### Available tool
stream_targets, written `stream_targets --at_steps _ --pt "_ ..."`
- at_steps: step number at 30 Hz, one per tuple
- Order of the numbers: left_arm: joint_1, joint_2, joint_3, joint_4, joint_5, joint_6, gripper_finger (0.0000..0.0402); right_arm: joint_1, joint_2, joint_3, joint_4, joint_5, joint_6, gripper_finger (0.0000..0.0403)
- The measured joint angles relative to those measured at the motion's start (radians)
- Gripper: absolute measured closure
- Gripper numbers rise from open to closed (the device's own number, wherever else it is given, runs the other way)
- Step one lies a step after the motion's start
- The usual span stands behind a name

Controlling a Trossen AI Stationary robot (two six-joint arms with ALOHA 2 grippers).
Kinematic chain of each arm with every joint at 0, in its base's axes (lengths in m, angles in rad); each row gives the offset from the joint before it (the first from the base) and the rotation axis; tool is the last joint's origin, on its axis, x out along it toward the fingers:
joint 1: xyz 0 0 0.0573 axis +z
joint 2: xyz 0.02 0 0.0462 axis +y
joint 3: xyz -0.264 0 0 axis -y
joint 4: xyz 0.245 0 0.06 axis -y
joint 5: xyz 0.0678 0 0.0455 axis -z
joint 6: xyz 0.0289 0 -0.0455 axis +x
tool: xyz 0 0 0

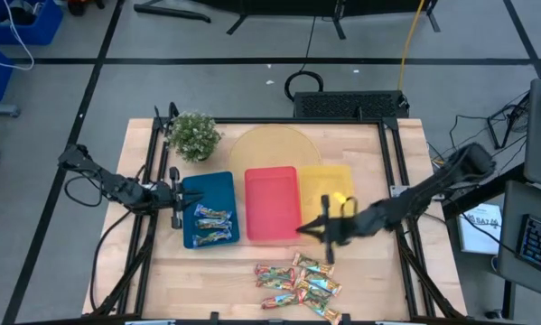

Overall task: Pick and place Granola Bars by type
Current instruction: Put the red granola bar into the pink bin

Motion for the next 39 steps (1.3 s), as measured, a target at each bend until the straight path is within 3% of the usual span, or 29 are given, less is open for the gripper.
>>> stream_targets --at_steps 6,16,20,25,35,39 --pt "0.000 0.000 0.000 0.000 0.000 0.000 0.0344 0.070 0.230 0.306 -0.320 0.159 0.110 0.0403" --pt "-0.002 0.000 0.000 -0.009 0.001 -0.080 0.0344 0.201 0.472 0.664 -0.471 0.159 0.263 0.0403" --pt "-0.002 0.000 0.000 -0.008 0.001 -0.081 0.0344 0.252 0.544 0.805 -0.639 0.158 0.280 0.0403" --pt "-0.002 0.000 0.000 -0.007 0.002 -0.070 0.0344 0.276 0.583 0.815 -0.780 0.158 0.318 0.0403" --pt "-0.002 0.000 0.000 -0.009 0.002 -0.071 0.0344 0.281 0.609 0.766 -0.770 0.141 0.506 0.0403" --pt "-0.002 0.000 0.000 -0.010 0.002 -0.072 0.0344 0.282 0.608 0.714 -0.764 0.113 0.650 0.0384"
